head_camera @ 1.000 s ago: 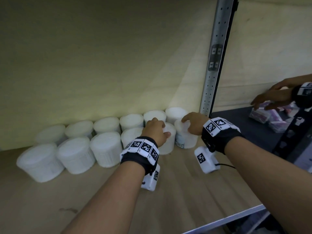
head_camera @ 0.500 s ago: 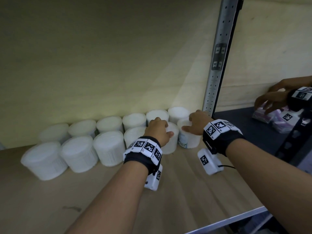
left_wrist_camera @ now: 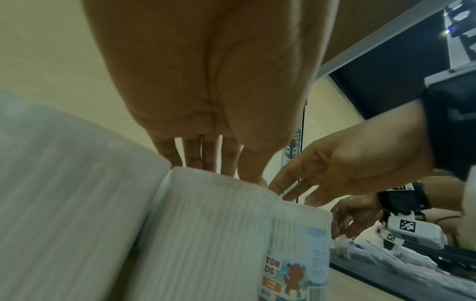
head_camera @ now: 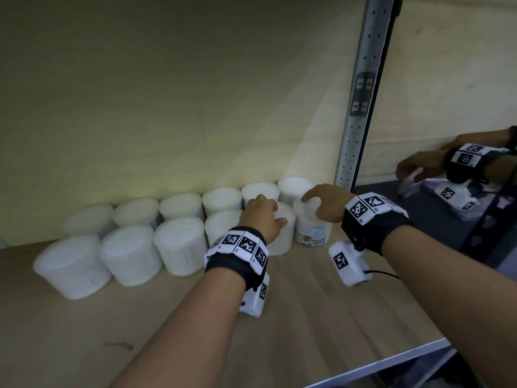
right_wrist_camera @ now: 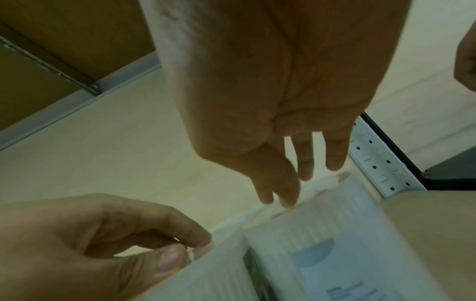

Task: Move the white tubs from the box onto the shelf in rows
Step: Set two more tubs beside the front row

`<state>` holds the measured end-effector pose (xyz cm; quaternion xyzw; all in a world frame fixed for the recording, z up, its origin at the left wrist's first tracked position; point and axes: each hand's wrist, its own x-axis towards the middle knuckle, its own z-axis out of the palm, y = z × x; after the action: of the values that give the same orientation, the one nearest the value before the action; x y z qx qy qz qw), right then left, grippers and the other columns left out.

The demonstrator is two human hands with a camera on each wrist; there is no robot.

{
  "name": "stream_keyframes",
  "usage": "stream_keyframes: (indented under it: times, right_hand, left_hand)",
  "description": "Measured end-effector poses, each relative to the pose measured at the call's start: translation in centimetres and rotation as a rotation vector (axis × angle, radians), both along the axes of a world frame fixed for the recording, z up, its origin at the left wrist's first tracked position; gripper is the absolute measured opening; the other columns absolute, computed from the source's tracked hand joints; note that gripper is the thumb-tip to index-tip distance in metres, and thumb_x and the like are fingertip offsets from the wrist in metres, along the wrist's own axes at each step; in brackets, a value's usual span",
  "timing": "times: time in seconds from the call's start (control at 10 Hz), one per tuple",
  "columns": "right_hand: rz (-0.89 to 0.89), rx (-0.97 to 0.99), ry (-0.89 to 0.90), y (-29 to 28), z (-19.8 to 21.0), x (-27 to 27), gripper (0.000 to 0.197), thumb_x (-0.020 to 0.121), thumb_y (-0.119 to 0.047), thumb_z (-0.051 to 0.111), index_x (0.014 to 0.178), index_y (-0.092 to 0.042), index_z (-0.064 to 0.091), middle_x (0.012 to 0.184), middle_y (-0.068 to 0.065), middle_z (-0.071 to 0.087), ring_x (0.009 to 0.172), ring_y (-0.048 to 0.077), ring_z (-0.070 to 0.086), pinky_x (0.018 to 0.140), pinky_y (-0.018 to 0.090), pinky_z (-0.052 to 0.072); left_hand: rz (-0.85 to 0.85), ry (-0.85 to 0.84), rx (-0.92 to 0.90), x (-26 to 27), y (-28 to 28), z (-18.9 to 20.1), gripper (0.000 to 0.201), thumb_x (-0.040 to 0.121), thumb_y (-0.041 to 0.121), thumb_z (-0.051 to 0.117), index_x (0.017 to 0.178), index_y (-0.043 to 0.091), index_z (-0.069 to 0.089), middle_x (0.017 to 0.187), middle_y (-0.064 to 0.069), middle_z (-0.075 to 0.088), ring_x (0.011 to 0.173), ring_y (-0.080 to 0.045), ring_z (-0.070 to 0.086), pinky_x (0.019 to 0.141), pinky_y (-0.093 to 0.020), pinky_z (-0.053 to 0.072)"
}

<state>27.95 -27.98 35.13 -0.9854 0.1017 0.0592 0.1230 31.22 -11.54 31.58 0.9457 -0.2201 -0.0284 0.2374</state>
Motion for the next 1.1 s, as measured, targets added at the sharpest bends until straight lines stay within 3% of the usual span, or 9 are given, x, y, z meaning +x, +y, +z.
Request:
stream_keyframes:
  times: [0.1,0.2,0.4,0.5,0.7,0.8,0.9,1.0,1.1]
  right_hand:
    - [-0.071,-0.055,-0.086,0.3,-0.2,0.3,0.040,0.091,-0.029,0.053,0.128,-0.014,0.056,0.137,0.011,0.045,0.126,0.029,0.046,0.104,0.037,0.043]
    - [-0.118,-0.151,-0.013,0.8,-1.1,0.4,0.060,0.089,-0.052,0.051,0.131,-0.009,0.050,0.133,0.015,0.046,0.125,0.033,0.045,0.104,0.043,0.041]
    - [-0.099,-0.183,0.001,0.8,-1.4,0.8,0.063,0.089,-0.053,0.051,0.134,-0.009,0.047,0.135,0.015,0.044,0.127,0.034,0.042,0.104,0.044,0.041]
    - [-0.072,-0.184,0.014,0.7,-1.1,0.5,0.059,0.089,-0.050,0.052,0.133,-0.012,0.048,0.135,0.012,0.045,0.126,0.031,0.044,0.105,0.046,0.041]
    - [0.013,-0.134,0.049,0.4,-0.3,0.2,0.047,0.093,-0.019,0.053,0.140,-0.016,0.044,0.146,0.006,0.039,0.133,0.025,0.043,0.107,0.030,0.036]
    - [0.033,-0.110,0.062,0.3,-0.1,0.3,0.048,0.092,-0.009,0.049,0.139,-0.019,0.046,0.148,0.005,0.038,0.135,0.023,0.041,0.109,0.028,0.034]
    - [-0.030,-0.080,-0.005,0.5,0.3,0.4,0.041,0.092,-0.011,0.049,0.132,-0.016,0.054,0.144,0.007,0.042,0.132,0.025,0.043,0.107,0.030,0.037]
    - [-0.092,-0.149,-0.046,0.6,-0.2,0.8,0.049,0.092,-0.038,0.051,0.133,-0.010,0.051,0.137,0.013,0.045,0.128,0.031,0.044,0.107,0.037,0.037]
    - [-0.114,-0.207,0.034,0.9,-1.1,1.0,0.065,0.088,-0.057,0.049,0.130,-0.008,0.049,0.133,0.015,0.047,0.123,0.033,0.047,0.104,0.042,0.041]
  left_hand:
    - [-0.003,0.000,0.000,-0.1,0.0,0.0,0.045,0.092,0.032,0.058,0.131,0.010,0.052,0.136,-0.009,0.044,0.128,-0.026,0.041,0.106,-0.039,0.039]
    - [-0.002,0.000,-0.004,-0.1,0.0,0.0,0.045,0.092,0.032,0.058,0.131,0.010,0.052,0.135,-0.009,0.044,0.128,-0.026,0.041,0.106,-0.039,0.039]
    - [-0.004,0.002,0.000,-0.1,0.0,0.0,0.045,0.092,0.033,0.058,0.130,0.010,0.052,0.135,-0.009,0.044,0.128,-0.026,0.040,0.106,-0.039,0.039]
    - [-0.005,0.000,-0.002,-0.1,0.0,0.0,0.045,0.092,0.033,0.058,0.131,0.010,0.051,0.135,-0.009,0.044,0.128,-0.026,0.040,0.106,-0.039,0.039]
    - [0.000,-0.003,-0.006,-0.1,0.0,0.0,0.046,0.092,0.033,0.058,0.132,0.010,0.051,0.136,-0.010,0.045,0.129,-0.026,0.041,0.106,-0.040,0.039]
    - [0.000,0.000,-0.013,-0.1,0.0,0.0,0.046,0.092,0.033,0.058,0.132,0.010,0.051,0.136,-0.010,0.045,0.129,-0.026,0.041,0.106,-0.039,0.039]
    - [-0.004,0.000,-0.013,-0.1,0.1,0.0,0.045,0.092,0.033,0.058,0.131,0.011,0.051,0.136,-0.010,0.045,0.129,-0.026,0.040,0.106,-0.039,0.039]
    - [-0.003,0.002,-0.024,0.0,0.1,-0.1,0.045,0.092,0.032,0.058,0.130,0.010,0.052,0.135,-0.010,0.045,0.129,-0.026,0.040,0.106,-0.039,0.039]
    - [-0.009,0.002,-0.023,0.0,0.2,-0.1,0.046,0.092,0.033,0.058,0.131,0.010,0.051,0.136,-0.009,0.044,0.130,-0.026,0.039,0.106,-0.038,0.038]
